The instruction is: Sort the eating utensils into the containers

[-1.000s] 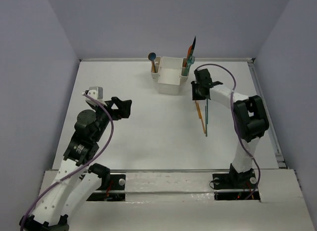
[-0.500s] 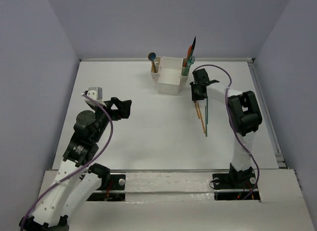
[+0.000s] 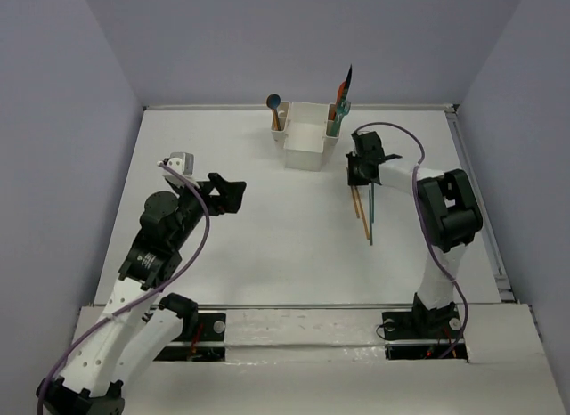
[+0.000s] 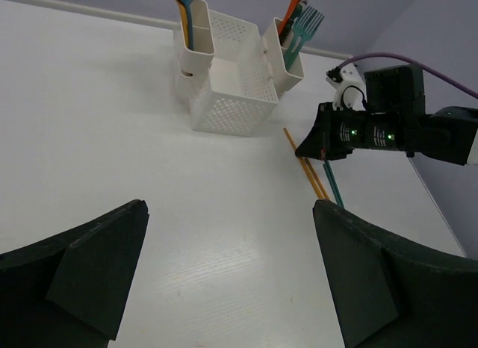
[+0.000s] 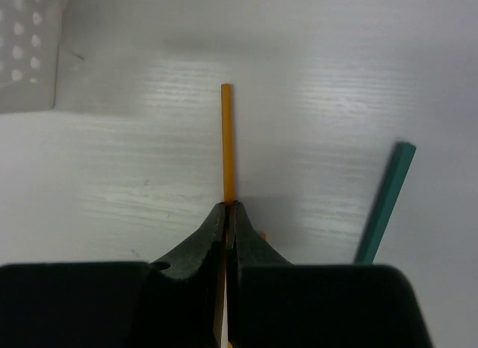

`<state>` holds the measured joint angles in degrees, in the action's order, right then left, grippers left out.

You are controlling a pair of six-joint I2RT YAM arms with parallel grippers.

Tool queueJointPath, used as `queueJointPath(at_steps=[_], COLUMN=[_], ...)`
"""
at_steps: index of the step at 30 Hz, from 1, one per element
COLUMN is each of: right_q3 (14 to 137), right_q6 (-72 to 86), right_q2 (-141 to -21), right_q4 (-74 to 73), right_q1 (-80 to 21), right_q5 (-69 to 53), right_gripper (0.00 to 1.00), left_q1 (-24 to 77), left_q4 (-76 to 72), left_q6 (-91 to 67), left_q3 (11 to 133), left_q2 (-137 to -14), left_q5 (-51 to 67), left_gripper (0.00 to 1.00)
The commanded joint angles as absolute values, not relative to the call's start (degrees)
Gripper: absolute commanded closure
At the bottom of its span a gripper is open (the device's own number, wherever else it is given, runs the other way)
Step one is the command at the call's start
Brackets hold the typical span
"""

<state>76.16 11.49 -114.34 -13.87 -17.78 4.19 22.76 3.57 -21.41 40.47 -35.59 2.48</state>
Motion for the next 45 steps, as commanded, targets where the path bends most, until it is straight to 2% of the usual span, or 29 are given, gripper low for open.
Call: queueJointPath(at_steps=[1, 7, 11, 12, 17, 23, 29, 45], right_q3=[68.2, 61.2, 59.2, 59.2, 60.0, 61.0, 61.6, 62.1], right_q6=[13.3, 14.8, 15.1, 15.1, 15.6, 16.4, 17.2, 18.2], right_q2=[-103.4, -91.7, -88.4, -87.3, -86.0, -86.2, -87.0, -88.5], right_q4=[-4.8, 3.7, 7.5, 8.4, 10.3, 11.6, 12.1, 13.1], right_q1=[-18.1, -20.5, -24.6, -26.7, -31.5, -35.3, -36.6, -38.3], right_q5=[-5.3, -13.8, -16.3, -16.5, -18.5, -19.2, -21.0, -22.9], right_gripper=[1.0, 1.0, 1.0, 1.0, 1.0, 1.0, 1.0, 1.0], left_q1=[22.6, 22.6, 22.6, 22.6, 24.6, 27.3, 28.6, 29.1], left_q4=[-1.2, -7.9, -12.2, -14.2, -17.3, -20.5, -23.3, -28.2], left_q6=[-24.9, -34.2, -38.9, -40.6, -42.2, -42.5, -42.0, -41.0], left_q3=[42.0, 41.2, 40.5, 40.3, 41.1, 41.7, 42.0, 44.0], left_q2=[-38.1, -42.4, -47.4, -48.8, -52.1, -58.2, -63.2, -70.0], left_q5=[10.5, 20.2, 24.5, 25.0, 23.1, 19.9, 14.6, 8.6], left_gripper=[0.06, 0.15, 0.29, 0.36, 0.47, 0.5, 0.61, 0.62])
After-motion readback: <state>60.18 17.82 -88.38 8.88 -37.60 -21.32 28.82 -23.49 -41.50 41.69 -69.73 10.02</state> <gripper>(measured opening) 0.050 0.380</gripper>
